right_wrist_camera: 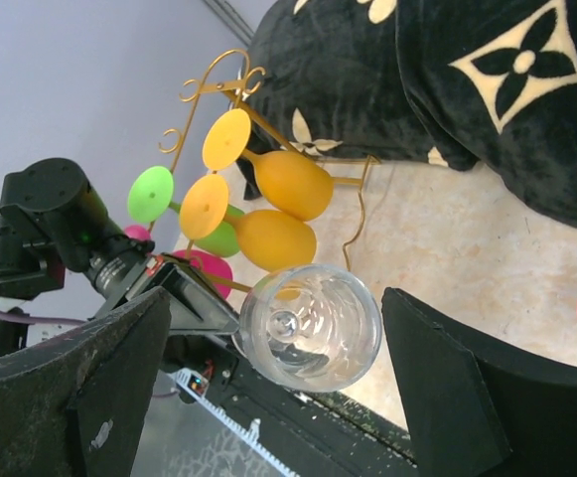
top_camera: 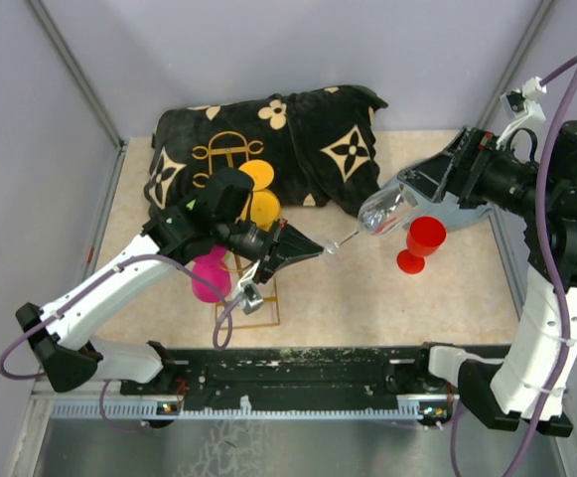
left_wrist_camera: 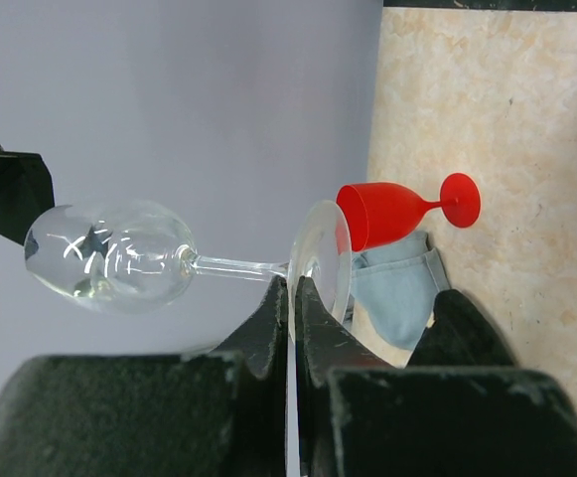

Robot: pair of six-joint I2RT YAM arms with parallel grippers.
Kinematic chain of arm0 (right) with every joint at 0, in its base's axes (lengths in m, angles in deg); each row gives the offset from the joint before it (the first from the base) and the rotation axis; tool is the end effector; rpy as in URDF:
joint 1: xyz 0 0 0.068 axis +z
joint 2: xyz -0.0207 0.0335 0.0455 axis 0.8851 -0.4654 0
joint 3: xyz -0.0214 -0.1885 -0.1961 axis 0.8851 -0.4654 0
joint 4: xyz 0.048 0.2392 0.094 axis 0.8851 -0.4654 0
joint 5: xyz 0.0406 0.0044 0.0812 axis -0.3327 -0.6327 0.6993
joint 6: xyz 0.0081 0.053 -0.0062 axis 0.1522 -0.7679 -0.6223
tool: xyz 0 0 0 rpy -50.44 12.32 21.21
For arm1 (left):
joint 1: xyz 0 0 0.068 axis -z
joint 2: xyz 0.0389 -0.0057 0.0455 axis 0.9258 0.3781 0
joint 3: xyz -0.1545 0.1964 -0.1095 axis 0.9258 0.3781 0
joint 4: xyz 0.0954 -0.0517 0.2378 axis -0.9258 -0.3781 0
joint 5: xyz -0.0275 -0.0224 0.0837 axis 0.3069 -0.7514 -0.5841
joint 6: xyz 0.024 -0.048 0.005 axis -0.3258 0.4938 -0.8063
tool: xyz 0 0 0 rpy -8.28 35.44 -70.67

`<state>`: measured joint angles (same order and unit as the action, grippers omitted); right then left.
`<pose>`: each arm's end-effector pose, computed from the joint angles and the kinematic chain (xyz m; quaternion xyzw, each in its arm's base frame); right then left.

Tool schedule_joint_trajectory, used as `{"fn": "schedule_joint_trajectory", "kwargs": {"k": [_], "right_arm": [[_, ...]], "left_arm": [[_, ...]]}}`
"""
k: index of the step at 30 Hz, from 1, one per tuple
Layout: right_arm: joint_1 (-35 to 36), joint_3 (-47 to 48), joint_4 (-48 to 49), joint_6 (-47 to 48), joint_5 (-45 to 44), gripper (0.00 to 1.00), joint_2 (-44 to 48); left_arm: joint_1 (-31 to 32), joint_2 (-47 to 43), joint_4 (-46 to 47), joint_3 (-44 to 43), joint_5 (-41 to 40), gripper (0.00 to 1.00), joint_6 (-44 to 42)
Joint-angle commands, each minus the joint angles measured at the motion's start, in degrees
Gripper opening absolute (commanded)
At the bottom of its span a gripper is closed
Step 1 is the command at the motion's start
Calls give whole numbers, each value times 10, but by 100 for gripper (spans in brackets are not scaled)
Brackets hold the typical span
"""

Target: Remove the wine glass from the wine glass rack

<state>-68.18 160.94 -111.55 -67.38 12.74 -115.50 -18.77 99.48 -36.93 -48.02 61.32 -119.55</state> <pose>0.1123 0.0125 0.5550 -0.0289 0.7929 0.3584 0.4919 0.1538 -0.2214 0.3980 0.8048 -0.1195 -0.1031 0.5721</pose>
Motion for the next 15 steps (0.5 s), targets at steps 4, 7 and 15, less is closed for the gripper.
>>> {"fn": "schedule_joint_trajectory", "kwargs": {"k": [4, 7, 15], "right_arm": [[14, 19, -14, -11, 12, 86, 2], [21, 14, -18, -12, 17, 85, 2], [36, 11, -24, -17, 39, 77, -2]], "left_arm": [[11, -3, 14, -5, -1, 0, -31], [11, -3, 14, -5, -5, 0, -33], [14, 0, 10, -6, -16, 0, -43]]}}
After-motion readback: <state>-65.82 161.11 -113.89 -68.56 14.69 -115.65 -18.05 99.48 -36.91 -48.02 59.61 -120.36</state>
